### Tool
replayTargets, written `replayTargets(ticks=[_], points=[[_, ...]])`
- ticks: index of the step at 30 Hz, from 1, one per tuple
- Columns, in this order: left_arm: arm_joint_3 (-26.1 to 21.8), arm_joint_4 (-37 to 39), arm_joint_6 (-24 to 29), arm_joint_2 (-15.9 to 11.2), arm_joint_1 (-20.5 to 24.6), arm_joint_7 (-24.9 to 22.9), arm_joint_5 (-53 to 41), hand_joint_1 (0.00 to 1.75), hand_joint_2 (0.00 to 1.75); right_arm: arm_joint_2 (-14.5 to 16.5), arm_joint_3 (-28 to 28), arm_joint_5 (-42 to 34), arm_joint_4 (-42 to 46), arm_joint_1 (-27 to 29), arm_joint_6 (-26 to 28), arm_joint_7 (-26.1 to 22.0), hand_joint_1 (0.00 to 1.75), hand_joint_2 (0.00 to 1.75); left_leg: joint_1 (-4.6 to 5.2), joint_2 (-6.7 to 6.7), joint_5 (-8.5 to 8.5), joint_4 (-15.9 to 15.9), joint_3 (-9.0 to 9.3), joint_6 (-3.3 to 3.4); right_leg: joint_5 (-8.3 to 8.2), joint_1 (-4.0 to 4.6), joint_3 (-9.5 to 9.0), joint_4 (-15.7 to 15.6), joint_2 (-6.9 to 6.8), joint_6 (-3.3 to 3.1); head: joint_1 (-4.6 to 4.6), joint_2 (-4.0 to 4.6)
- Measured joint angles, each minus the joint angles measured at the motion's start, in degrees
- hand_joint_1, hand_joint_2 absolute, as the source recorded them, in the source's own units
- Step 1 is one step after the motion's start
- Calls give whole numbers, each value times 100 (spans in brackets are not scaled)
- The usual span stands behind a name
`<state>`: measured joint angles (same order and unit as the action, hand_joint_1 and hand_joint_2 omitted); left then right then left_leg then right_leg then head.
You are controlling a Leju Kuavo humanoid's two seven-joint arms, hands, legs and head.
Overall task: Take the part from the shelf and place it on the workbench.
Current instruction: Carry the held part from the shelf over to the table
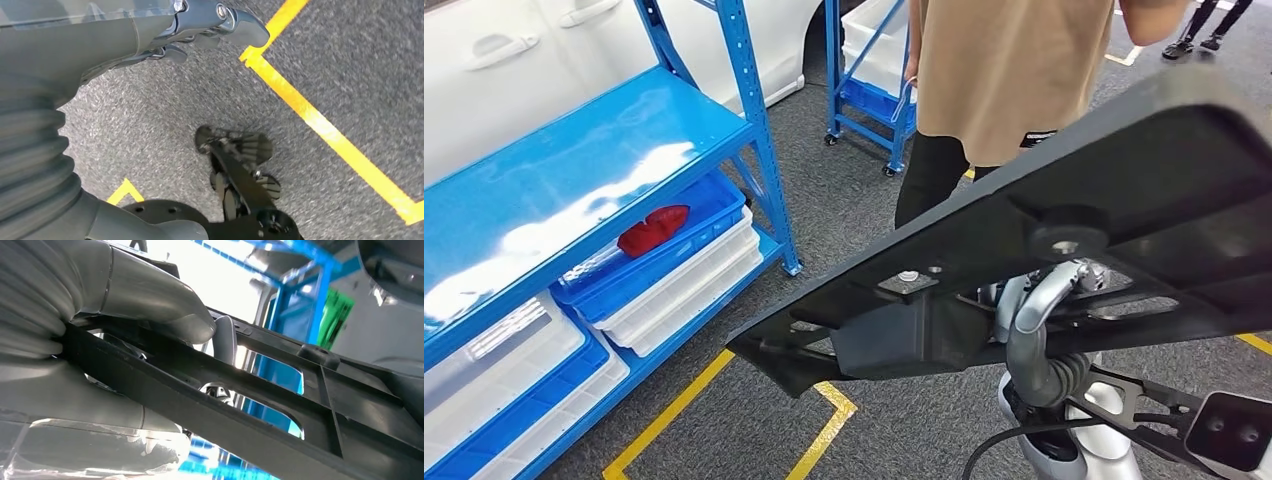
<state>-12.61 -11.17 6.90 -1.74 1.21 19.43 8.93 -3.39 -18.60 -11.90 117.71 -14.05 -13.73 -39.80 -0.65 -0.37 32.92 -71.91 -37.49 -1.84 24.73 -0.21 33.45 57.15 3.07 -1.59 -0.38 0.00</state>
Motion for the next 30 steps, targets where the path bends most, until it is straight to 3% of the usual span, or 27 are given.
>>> replayTargets(ticks=[1,3,5,7,9,11,13,14,15,18,20,22,24,26,28,29,30], points=[[0,0,4,5,-1,-34,-7,0,175,-1,-14,1,-13,-14,68,0,175,175,-11,60,-237,380,161,7,4,-2,-5,12,71,9,-1,0],[0,1,20,10,-2,-95,-27,0,175,-5,-51,13,-36,-52,184,0,175,175,-43,341,-548,1124,479,31,10,3,19,52,201,54,-6,-1],[0,2,57,11,1,-154,-43,0,175,-11,-101,47,-55,-77,288,0,175,175,-43,505,-587,1384,578,73,-6,-11,79,76,318,130,-7,-1],[-1,2,104,23,11,-203,-39,0,175,-19,-154,97,-69,-76,373,0,175,175,-36,384,-610,1418,583,145,-28,-36,123,82,410,208,-4,-1],[-3,2,131,45,12,-220,-17,0,175,-31,-199,143,-73,-72,423,0,175,175,-43,238,-647,1467,599,228,103,-25,235,288,220,252,-27,-1],[-7,2,133,68,-2,-217,-3,0,175,-38,-243,207,-74,-53,437,0,175,175,-21,90,-654,1487,602,280,456,-18,551,942,-110,275,-56,0],[-9,2,125,95,-21,-216,-8,0,175,-39,-276,288,-75,5,423,0,175,175,9,-63,-643,1482,597,299,719,-39,880,1633,-234,293,-64,0],[-9,2,116,114,-25,-214,-16,0,175,-39,-288,331,-74,36,414,0,175,175,18,-136,-636,1480,597,302,709,-47,919,1731,-253,295,-64,0],[-9,2,109,135,-22,-212,-28,0,175,-39,-299,378,-70,61,412,0,175,175,25,-203,-630,1477,600,300,596,-51,833,1585,-276,290,-65,0],[-7,2,87,202,-4,-210,-63,0,175,-39,-339,497,-38,82,445,0,175,175,55,-368,-599,1474,630,264,153,-7,182,397,-548,217,-60,0],[-7,2,72,229,3,-218,-80,0,175,-40,-374,544,-21,83,501,0,175,175,72,-455,-579,1474,646,210,102,45,18,62,-640,163,-54,0],[-4,2,41,246,13,-227,-102,0,175,-43,-418,598,-11,92,585,0,175,175,69,-525,-562,1477,658,147,76,44,29,44,-518,115,-51,-1],[-1,2,8,258,17,-227,-120,0,175,-49,-476,653,16,102,684,-1,175,175,51,-378,-431,1317,605,89,39,12,10,-8,-412,58,-48,-1],[1,2,-12,272,9,-235,-144,0,175,-56,-546,684,46,106,763,-1,175,175,28,-118,-90,713,341,49,20,-1,-6,-38,-313,19,-39,-1],[4,2,-18,287,-9,-267,-175,0,175,-63,-615,696,61,111,809,-1,175,175,16,-23,203,-39,-20,25,19,5,-3,-29,-186,3,-32,0],[6,2,-19,291,-16,-289,-192,0,175,-69,-643,694,64,111,830,0,175,175,10,-14,206,-209,-113,17,21,6,-4,-21,-114,3,-32,0],[9,2,-19,295,-19,-304,-206,0,175,-79,-665,685,66,108,848,0,175,175,2,-6,88,-143,-96,13,24,4,-7,-9,-39,7,-31,0]])
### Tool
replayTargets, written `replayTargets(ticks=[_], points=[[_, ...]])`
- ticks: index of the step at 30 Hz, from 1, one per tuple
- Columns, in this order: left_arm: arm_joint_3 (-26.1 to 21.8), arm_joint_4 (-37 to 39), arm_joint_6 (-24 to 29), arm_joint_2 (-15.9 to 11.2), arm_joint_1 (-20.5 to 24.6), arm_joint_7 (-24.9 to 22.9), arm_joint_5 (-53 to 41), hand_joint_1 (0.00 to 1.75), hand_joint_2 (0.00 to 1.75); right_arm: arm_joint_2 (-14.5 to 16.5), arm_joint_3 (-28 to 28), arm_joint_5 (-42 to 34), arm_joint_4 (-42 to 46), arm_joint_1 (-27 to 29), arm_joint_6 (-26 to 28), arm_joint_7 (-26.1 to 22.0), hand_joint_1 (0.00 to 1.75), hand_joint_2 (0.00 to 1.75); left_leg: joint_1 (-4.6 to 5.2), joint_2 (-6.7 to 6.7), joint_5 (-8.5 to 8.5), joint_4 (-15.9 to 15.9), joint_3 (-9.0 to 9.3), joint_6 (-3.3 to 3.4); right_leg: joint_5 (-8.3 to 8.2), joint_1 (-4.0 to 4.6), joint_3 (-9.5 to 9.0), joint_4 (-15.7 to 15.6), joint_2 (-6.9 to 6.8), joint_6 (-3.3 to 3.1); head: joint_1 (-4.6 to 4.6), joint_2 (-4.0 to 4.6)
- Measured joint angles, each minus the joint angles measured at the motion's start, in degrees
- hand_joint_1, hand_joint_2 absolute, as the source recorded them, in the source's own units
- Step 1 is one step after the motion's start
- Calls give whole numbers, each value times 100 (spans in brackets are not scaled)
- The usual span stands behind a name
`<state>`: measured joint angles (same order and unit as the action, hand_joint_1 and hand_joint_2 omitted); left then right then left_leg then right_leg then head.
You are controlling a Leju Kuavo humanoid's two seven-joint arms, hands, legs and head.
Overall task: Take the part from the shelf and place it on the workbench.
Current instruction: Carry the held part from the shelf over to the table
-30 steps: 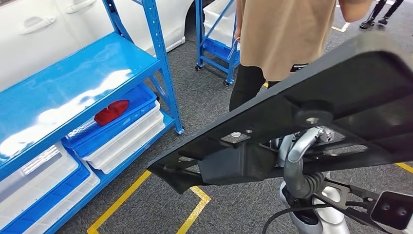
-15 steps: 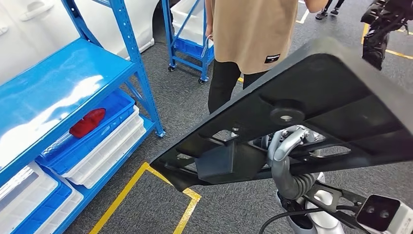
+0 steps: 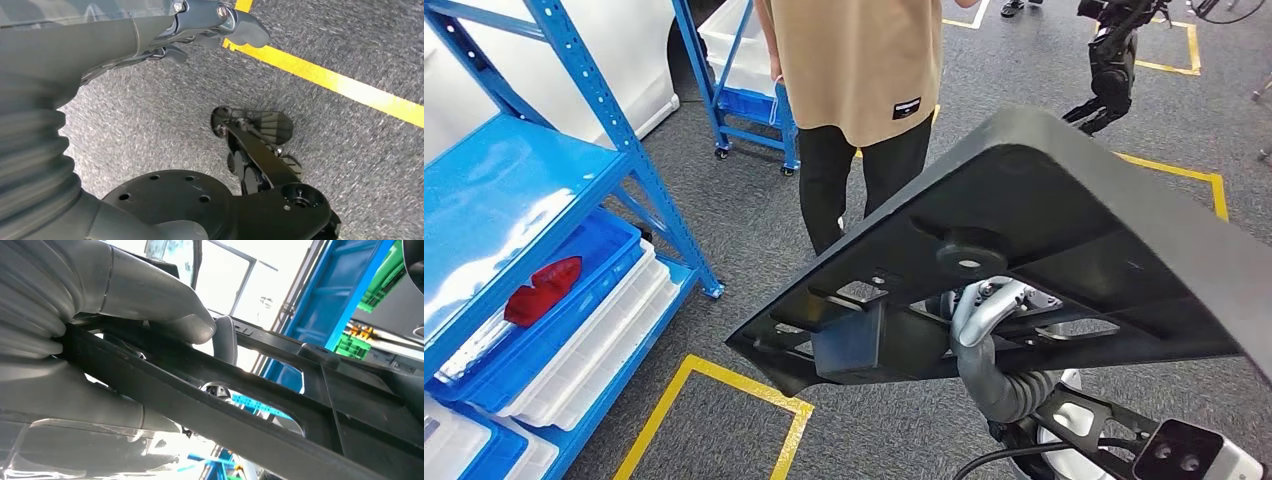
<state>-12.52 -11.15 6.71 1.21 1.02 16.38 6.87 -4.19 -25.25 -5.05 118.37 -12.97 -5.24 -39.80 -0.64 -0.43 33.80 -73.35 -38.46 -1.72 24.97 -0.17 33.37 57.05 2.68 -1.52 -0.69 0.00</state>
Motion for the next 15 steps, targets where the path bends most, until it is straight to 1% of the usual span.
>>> replayTargets(ticks=[1,2,3,4,5,6,7,8,9,10,11,12,13,14,15], points=[[2,0,1,3,2,-11,-13,0,175,-11,-15,-16,1,-8,16,0,175,175,-13,27,-204,278,118,-1,7,-4,-6,14,75,10,0,0],[4,0,2,3,6,-15,-20,0,175,-23,-25,-36,1,-21,23,0,175,175,-34,120,-427,683,294,0,17,-10,-8,32,143,26,1,0],[4,1,6,5,7,-16,-22,0,175,-35,-35,-56,1,-43,25,1,175,175,-54,243,-582,1073,464,5,30,-6,3,64,211,51,0,0],[4,2,11,8,15,-16,-19,0,175,-45,-46,-73,1,-69,25,1,175,175,-64,349,-667,1340,578,15,34,-8,24,89,273,84,-3,-1],[4,3,15,12,27,-15,-8,0,175,-54,-57,-85,1,-92,27,1,175,175,-66,425,-686,1478,632,31,33,-11,50,107,327,119,-1,-1],[3,4,15,17,45,-14,6,0,175,-64,-68,-97,0,-111,38,1,175,175,-54,421,-669,1505,643,58,21,-16,74,113,383,159,-3,-1],[3,4,9,26,66,-12,19,0,175,-75,-77,-110,-1,-125,57,0,175,175,-49,368,-682,1512,643,97,7,-28,90,103,437,201,-2,-1],[2,4,2,34,83,-10,30,0,175,-86,-85,-127,-1,-138,80,0,175,175,-48,306,-701,1538,656,141,16,-33,107,119,414,231,-1,-1],[1,4,-6,41,92,-8,32,0,175,-98,-92,-145,-2,-164,103,0,175,175,-48,237,-722,1568,670,187,77,-32,157,209,316,257,-13,-1],[-1,4,-10,47,94,-7,32,0,175,-108,-100,-162,-4,-196,118,0,175,175,-47,166,-739,1597,677,225,200,-28,258,411,170,276,-22,-1],[-2,4,-11,50,92,-6,32,0,175,-115,-108,-173,-8,-221,124,0,175,175,-34,94,-746,1609,680,251,376,-26,415,736,-6,286,-34,0],[-2,4,-11,51,86,-5,33,0,175,-122,-117,-178,-15,-240,126,0,175,175,-19,25,-743,1611,675,268,563,-27,611,1133,-124,299,-44,0],[-2,4,-11,52,79,-5,32,0,175,-127,-127,-182,-25,-246,126,0,175,175,-5,-47,-739,1610,671,276,697,-36,789,1496,-177,309,-44,0],[-2,4,-12,55,76,-3,32,0,175,-133,-135,-188,-37,-245,126,0,175,175,6,-120,-733,1609,670,281,742,-45,894,1715,-201,314,-44,0],[-2,4,-15,57,77,2,32,0,175,-139,-141,-199,-50,-246,127,0,175,175,13,-187,-728,1608,671,282,682,-51,891,1716,-218,312,-44,0]])
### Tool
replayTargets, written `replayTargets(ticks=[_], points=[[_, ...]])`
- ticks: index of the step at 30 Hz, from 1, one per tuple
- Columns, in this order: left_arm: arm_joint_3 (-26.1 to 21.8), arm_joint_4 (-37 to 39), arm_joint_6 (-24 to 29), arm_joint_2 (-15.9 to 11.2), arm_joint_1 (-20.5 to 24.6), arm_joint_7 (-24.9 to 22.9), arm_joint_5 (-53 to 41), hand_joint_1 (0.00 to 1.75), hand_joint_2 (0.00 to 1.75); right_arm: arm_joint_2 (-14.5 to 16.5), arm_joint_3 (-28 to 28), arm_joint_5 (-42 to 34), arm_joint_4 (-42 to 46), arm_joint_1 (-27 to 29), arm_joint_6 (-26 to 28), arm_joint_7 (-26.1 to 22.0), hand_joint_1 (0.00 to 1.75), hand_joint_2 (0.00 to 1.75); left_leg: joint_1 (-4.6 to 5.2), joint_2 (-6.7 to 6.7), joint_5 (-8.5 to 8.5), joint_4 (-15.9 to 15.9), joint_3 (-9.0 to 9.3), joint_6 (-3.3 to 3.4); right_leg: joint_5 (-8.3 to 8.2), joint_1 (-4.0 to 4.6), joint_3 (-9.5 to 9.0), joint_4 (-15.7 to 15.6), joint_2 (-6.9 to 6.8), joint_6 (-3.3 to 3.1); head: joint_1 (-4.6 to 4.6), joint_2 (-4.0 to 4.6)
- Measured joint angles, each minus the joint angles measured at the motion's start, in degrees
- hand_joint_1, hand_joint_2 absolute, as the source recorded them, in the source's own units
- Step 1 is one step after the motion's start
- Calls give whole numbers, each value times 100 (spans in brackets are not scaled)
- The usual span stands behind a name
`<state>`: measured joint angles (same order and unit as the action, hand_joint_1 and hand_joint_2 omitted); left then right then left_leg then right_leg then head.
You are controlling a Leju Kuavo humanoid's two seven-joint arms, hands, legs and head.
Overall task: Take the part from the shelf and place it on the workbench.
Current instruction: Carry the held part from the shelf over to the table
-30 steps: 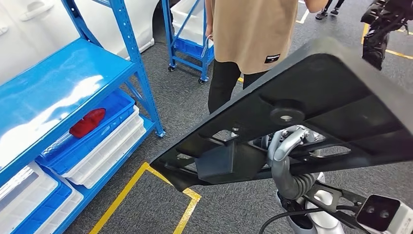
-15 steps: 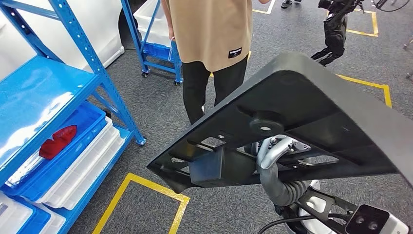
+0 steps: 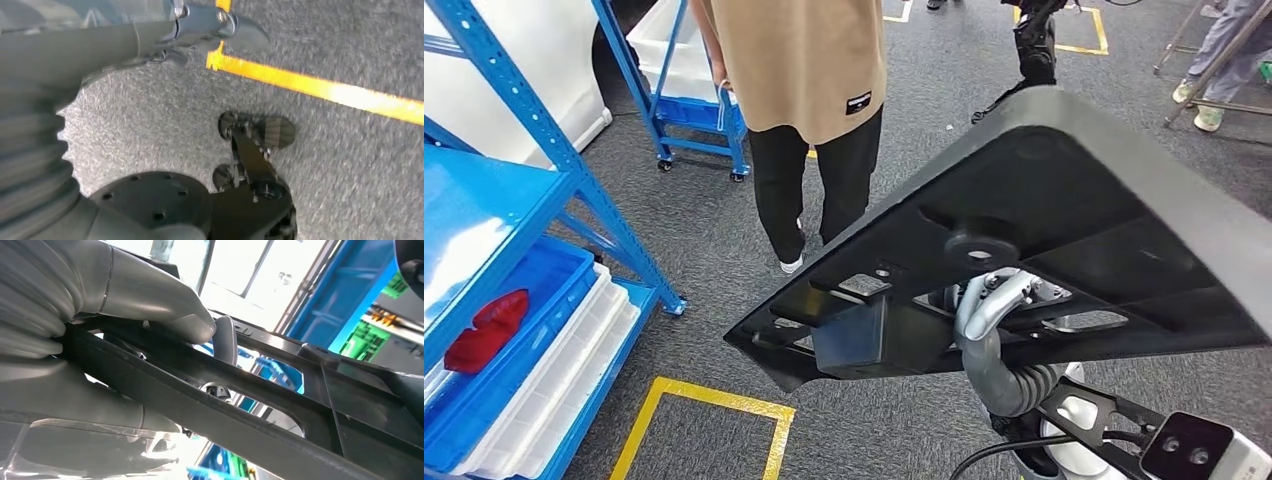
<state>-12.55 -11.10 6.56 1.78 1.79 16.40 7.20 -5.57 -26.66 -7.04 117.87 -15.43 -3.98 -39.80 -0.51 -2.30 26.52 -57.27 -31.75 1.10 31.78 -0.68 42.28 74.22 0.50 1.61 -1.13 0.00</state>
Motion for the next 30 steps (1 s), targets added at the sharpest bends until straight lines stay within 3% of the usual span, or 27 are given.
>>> replayTargets(ticks=[2,4,6,8,10,12,14,15,17,19,21,23,25,27,29,30], points=[[0,0,-9,9,17,20,-2,0,175,-7,-7,-56,-27,-14,-11,0,175,175,10,-115,15,-1,18,-15,-346,3,-354,-648,-105,-30,-1,0],[-1,0,-5,21,28,53,-3,0,175,-11,4,-197,-50,-57,-70,0,175,175,36,-204,40,-9,37,-58,-580,56,-748,-1399,-316,-94,3,-1],[-3,-1,11,28,33,89,-5,0,175,-56,65,-447,-62,-117,-169,0,175,175,55,-291,60,-13,48,-111,-597,108,-844,-1631,-376,-150,6,-1],[-4,-2,20,32,39,118,-14,0,175,-156,195,-694,-66,-160,-238,0,175,175,44,-336,89,-24,66,-167,-623,99,-843,-1662,-258,-199,5,-1],[-6,-2,28,31,22,135,-20,0,175,-239,331,-817,-73,-193,-284,0,175,175,22,-142,262,-266,-21,-220,-657,68,-870,-1712,-148,-258,10,0],[-11,-2,48,28,-13,130,-19,0,175,-262,431,-831,-92,-200,-373,0,175,175,2,112,618,-952,-339,-255,-669,54,-883,-1727,-37,-301,24,0],[-18,-1,76,27,-51,103,-15,0,175,-258,499,-770,-119,-159,-476,0,175,175,-6,178,832,-1619,-680,-279,-668,60,-885,-1723,101,-315,33,0],[-21,-1,94,25,-65,92,-13,0,175,-247,516,-722,-132,-133,-512,0,175,175,-9,182,781,-1691,-735,-284,-667,60,-888,-1718,177,-315,34,0],[-27,-1,120,14,-73,83,-15,0,175,-202,529,-622,-154,-94,-544,0,175,175,-22,239,390,-1164,-527,-278,-656,53,-902,-1699,331,-297,34,0],[-28,-1,123,-2,-74,77,-30,0,175,-143,543,-551,-159,-78,-533,0,175,175,-47,485,66,-407,-194,-257,-633,52,-889,-1656,471,-252,39,0],[-28,0,117,-14,-64,66,-49,0,175,-117,580,-523,-152,-52,-519,0,175,175,-47,640,15,-101,-62,-227,-633,42,-843,-1626,584,-185,45,-1],[-28,-1,109,-21,-39,58,-55,0,175,-117,638,-528,-139,-9,-516,0,175,175,-38,541,6,-63,-46,-168,-645,16,-812,-1626,672,-114,46,-1],[-32,-1,106,-37,-28,66,-45,0,175,-123,702,-545,-117,15,-515,-1,175,175,-46,404,-21,-10,-19,-87,-521,22,-722,-1443,491,-66,29,-1],[-50,-1,132,-73,-36,77,-17,0,175,-129,752,-560,-97,34,-516,-2,175,175,-31,261,-28,19,-6,-35,-191,29,-421,-822,163,-36,4,-1],[-86,0,184,-119,-54,71,17,0,175,-137,787,-567,-92,92,-529,-2,175,175,-6,114,-14,16,-6,-19,66,7,-62,-118,32,-11,-5,-1],[-110,0,220,-142,-59,66,37,0,175,-143,810,-569,-90,135,-542,-2,175,175,1,43,-5,14,-3,-17,58,-4,7,9,9,-4,-5,-1]])
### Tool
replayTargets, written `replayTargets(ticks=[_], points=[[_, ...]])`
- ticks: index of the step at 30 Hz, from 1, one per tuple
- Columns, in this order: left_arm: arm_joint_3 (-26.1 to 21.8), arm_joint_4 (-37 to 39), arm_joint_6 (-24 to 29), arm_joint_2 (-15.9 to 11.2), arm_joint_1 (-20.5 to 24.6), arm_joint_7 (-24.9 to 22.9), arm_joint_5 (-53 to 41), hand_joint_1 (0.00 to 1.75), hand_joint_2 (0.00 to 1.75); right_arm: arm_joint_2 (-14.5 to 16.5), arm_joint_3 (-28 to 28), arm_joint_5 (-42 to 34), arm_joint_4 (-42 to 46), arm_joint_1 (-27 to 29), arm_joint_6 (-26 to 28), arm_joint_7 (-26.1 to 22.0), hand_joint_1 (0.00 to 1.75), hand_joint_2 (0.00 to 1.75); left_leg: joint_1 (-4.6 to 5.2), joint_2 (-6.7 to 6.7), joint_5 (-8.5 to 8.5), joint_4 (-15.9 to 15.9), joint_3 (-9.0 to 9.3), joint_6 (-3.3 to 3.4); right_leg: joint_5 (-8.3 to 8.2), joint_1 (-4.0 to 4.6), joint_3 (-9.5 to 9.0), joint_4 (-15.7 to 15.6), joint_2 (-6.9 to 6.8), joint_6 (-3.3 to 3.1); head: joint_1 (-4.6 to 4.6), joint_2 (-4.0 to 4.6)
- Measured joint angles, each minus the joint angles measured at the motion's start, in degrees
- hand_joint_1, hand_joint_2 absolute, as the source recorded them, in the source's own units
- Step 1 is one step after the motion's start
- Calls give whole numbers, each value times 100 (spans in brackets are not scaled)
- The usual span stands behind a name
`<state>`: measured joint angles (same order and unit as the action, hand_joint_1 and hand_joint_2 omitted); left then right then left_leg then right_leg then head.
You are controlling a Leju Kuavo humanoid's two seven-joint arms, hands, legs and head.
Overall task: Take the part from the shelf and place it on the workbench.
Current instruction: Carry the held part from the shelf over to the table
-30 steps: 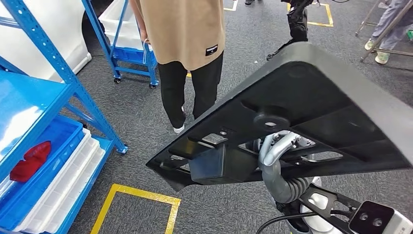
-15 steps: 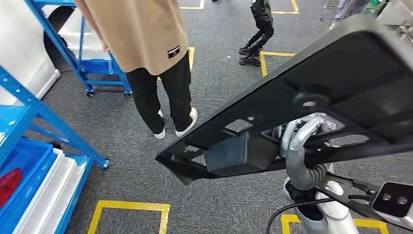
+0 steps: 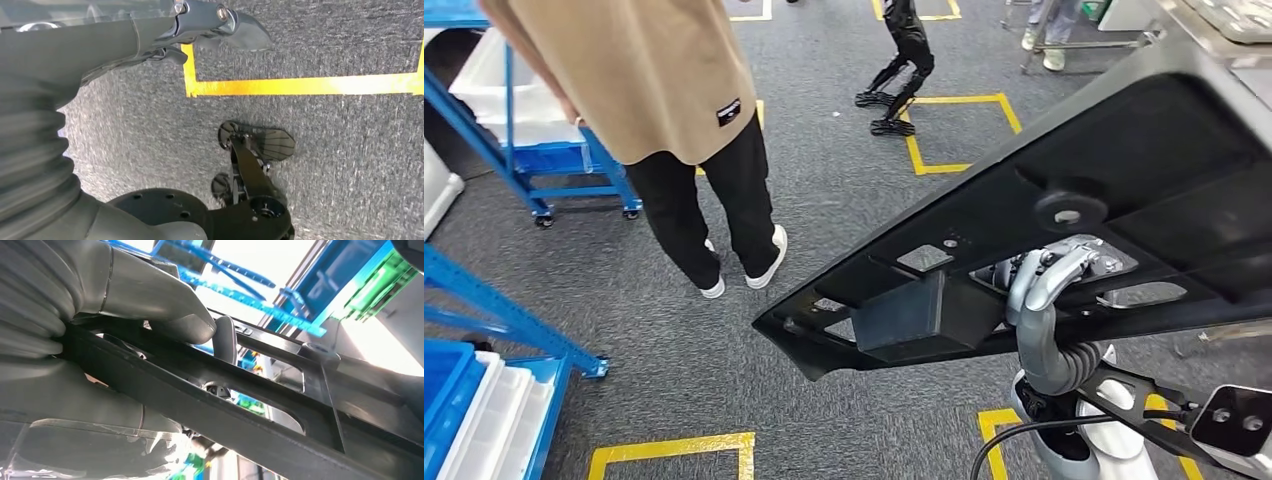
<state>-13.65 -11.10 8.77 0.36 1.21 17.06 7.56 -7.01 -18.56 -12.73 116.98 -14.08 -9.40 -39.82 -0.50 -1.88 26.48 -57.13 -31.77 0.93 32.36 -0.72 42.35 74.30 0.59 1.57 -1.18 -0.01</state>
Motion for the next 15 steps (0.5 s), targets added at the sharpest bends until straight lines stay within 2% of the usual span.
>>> replayTargets(ticks=[1,2,4,5,6,8,9,11,12,13,14,15], points=[[-29,0,44,-21,-1,-5,27,0,175,-10,30,-3,6,43,-20,1,175,175,3,-64,11,-2,7,-5,-117,-6,-58,-121,-23,1,-2,-1],[-61,0,98,-43,0,-15,58,0,175,-21,69,-7,18,82,-51,1,175,175,4,-123,25,-3,22,-16,-310,-6,-238,-469,-78,-6,-2,0],[-130,0,193,-83,-6,-37,112,0,175,-36,161,-20,57,143,-126,1,175,175,20,-226,61,-9,58,-59,-608,26,-659,-1287,-295,-51,0,0],[-162,0,227,-106,-13,-52,131,0,175,-38,203,-27,80,169,-162,0,175,175,30,-268,78,-11,72,-88,-671,52,-786,-1538,-368,-83,3,1],[-192,0,249,-125,-16,-62,146,0,175,-39,242,-32,99,196,-191,-1,175,175,38,-312,94,-12,85,-118,-669,77,-827,-1634,-393,-114,5,1],[-237,-2,280,-152,-14,-76,169,0,175,-41,307,-31,138,262,-239,0,175,175,38,-392,119,-3,114,-180,-674,92,-827,-1646,-277,-172,8,1],[-256,-3,295,-158,-9,-79,181,0,175,-42,337,-22,162,296,-267,0,175,175,27,-349,155,-32,121,-212,-684,81,-841,-1668,-223,-200,9,1],[-299,-6,314,-160,-11,-86,198,0,175,-34,373,-1,212,346,-316,-2,175,175,2,-115,387,-376,-3,-261,-706,49,-877,-1712,-118,-264,21,0],[-318,-7,316,-158,-18,-91,199,0,175,-29,380,11,231,374,-339,-2,175,175,-11,28,573,-728,-160,-274,-708,47,-885,-1718,-67,-285,29,0],[-332,-7,315,-155,-29,-93,193,0,175,-23,385,25,245,409,-362,-3,175,175,-14,99,761,-1139,-356,-281,-706,51,-886,-1716,-7,-302,36,0],[-338,-7,310,-152,-41,-92,180,0,175,-19,388,43,257,456,-384,-2,175,175,-16,126,885,-1498,-540,-288,-704,58,-888,-1713,62,-309,39,1],[-339,-7,303,-152,-51,-87,167,0,175,-13,392,66,272,503,-403,-1,175,175,-16,136,901,-1697,-657,-291,-702,63,-891,-1709,137,-311,40,1]])
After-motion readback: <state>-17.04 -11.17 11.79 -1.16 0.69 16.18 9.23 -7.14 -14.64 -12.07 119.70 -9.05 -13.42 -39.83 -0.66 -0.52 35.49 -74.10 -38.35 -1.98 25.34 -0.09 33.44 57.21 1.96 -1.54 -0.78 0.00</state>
